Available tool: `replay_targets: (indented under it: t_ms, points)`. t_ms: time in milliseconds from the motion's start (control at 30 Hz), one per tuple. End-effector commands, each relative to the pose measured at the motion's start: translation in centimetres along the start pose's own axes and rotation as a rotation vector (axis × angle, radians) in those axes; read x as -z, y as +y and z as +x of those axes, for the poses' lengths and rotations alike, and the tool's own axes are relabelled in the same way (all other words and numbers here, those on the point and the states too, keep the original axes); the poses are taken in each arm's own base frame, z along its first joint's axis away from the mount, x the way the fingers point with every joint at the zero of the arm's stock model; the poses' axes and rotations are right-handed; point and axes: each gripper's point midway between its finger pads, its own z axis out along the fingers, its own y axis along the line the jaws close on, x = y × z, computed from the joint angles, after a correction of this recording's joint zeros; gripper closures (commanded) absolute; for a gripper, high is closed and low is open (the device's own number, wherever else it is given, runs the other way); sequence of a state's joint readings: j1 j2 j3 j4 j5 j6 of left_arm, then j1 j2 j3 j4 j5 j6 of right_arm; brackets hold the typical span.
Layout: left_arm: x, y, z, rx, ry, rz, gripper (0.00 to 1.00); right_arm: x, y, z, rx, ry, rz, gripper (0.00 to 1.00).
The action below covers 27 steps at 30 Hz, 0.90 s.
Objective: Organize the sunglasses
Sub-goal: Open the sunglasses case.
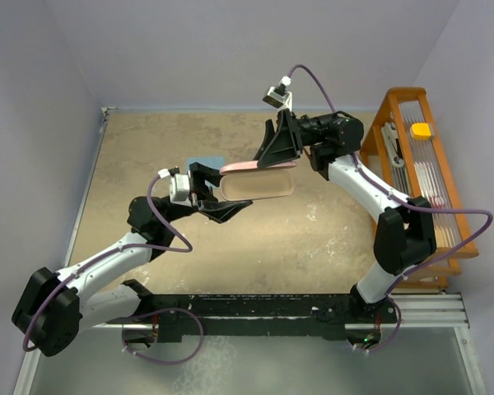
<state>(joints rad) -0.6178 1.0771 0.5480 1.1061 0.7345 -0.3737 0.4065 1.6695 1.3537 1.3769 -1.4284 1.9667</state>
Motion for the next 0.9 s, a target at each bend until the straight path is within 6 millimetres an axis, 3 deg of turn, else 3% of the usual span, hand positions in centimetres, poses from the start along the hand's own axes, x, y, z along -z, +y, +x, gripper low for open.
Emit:
replay_targets:
  t_ms: [0, 300, 867]
  points:
    - [2.1, -2.3, 6.1, 0.205, 0.203, 0.061, 0.83, 1.7, 9.0, -6.3, 0.228, -0.351, -0.139, 1.00]
    - [2.2, -2.6, 5.4, 0.188, 0.187, 0.062, 0.83, 2.0, 7.8, -7.0, 0.126, -0.394, -0.119, 1.00]
    - [2.1, -2.9, 3.8, 0.122, 0.166, 0.056, 0.83, 2.3, 9.0, -6.7, 0.079, -0.454, -0.146, 1.00]
